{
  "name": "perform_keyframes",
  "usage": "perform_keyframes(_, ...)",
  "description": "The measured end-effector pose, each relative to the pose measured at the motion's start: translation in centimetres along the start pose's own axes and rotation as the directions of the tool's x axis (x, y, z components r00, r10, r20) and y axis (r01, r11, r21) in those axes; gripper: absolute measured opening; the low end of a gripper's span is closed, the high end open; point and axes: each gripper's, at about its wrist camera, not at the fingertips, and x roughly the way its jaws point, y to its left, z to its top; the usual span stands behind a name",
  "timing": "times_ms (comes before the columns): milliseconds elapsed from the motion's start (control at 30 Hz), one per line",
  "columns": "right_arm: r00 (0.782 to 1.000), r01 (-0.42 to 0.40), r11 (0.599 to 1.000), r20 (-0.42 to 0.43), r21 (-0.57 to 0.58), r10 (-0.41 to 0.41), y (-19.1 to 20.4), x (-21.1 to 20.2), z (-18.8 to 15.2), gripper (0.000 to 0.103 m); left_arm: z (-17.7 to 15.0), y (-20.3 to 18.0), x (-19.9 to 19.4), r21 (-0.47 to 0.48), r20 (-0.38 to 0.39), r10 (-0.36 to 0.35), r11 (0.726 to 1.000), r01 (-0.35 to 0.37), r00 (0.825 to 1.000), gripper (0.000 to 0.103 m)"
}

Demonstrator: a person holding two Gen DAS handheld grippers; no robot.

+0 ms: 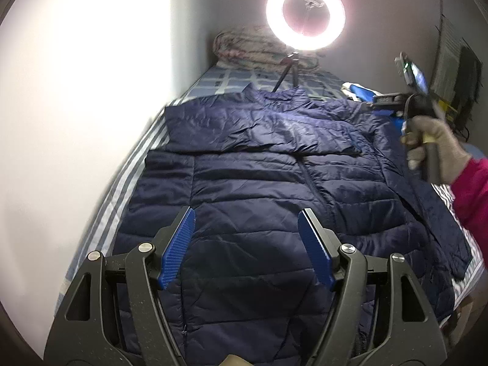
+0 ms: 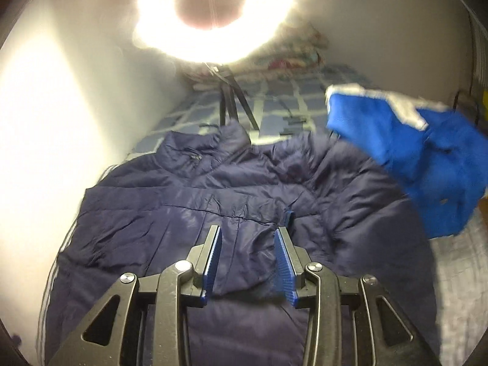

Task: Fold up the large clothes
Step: 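Reach the left tool to the other sleeve cuff and close on it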

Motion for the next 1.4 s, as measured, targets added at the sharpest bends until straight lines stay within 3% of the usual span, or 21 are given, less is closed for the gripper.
perform_keyframes(133, 0.999, 0.025, 0.996, 0.027, -0.088, -0.023, 0.4, -7.0, -1.5, 0.044, 0.0, -1.9, -0.9, 0.036, 0.006, -0.039, 0.999, 0.038, 0.999, 0.072)
perform_keyframes(300, 0.998, 0.048, 0.992, 0.035, -0.117, -0.044, -1.0, -14.9, -4.8, 0.051, -0.4, -5.0, -1.9, 0.059, 0.008, -0.118, 0.991, 0.118, 0.993, 0.072)
perform_keyframes(433, 0.995, 0.096, 0.987, 0.025, -0.13, -0.094, -3.1, -20.1, -9.0, 0.052, -0.6, -8.3, -2.3, 0.07, 0.004, -0.218, 0.974, 0.218, 0.976, 0.072)
perform_keyframes(533, 0.991, 0.136, 0.985, 0.007, -0.108, -0.136, -5.3, -23.2, -12.3, 0.057, -0.6, -12.1, -2.3, 0.131, -0.016, -0.303, 0.944, 0.302, 0.953, 0.07)
perform_keyframes(600, 0.981, 0.193, 0.978, 0.002, -0.086, -0.193, -7.2, -24.9, -14.3, 0.057, -0.9, -15.4, -2.0, 0.17, -0.054, -0.368, 0.913, 0.371, 0.928, 0.061)
perform_keyframes(733, 0.964, 0.264, 0.964, -0.021, -0.006, -0.264, -11.3, -28.1, -17.7, 0.058, -2.0, -22.2, -1.4, 0.237, -0.165, -0.482, 0.827, 0.509, 0.861, 0.059)
perform_keyframes(900, 0.95, 0.312, 0.941, -0.026, 0.127, -0.311, -15.9, -30.5, -19.8, 0.059, -4.7, -31.4, -1.1, 0.322, -0.33, -0.574, 0.678, 0.661, 0.75, 0.06)
perform_keyframes(1033, 0.939, 0.342, 0.926, -0.019, 0.159, -0.343, -17.7, -31.3, -20.9, 0.059, -7.1, -36.2, -0.2, 0.343, -0.422, -0.571, 0.619, 0.707, 0.704, 0.06)
perform_keyframes(1267, 0.939, 0.332, 0.924, 0.02, 0.191, -0.342, -18.3, -32.4, -20.7, 0.06, -10.1, -41.9, 2.4, 0.332, -0.553, -0.529, 0.569, 0.752, 0.644, 0.06)
perform_keyframes(1333, 0.945, 0.313, 0.924, 0.03, 0.218, -0.327, -18.8, -32.8, -20.7, 0.06, -11.0, -42.7, 2.9, 0.352, -0.575, -0.505, 0.557, 0.752, 0.643, 0.06)
perform_keyframes(1400, 0.944, 0.31, 0.921, 0.04, 0.236, -0.328, -19.1, -33.1, -20.8, 0.06, -11.8, -43.5, 3.3, 0.387, -0.586, -0.471, 0.553, 0.738, 0.66, 0.06)
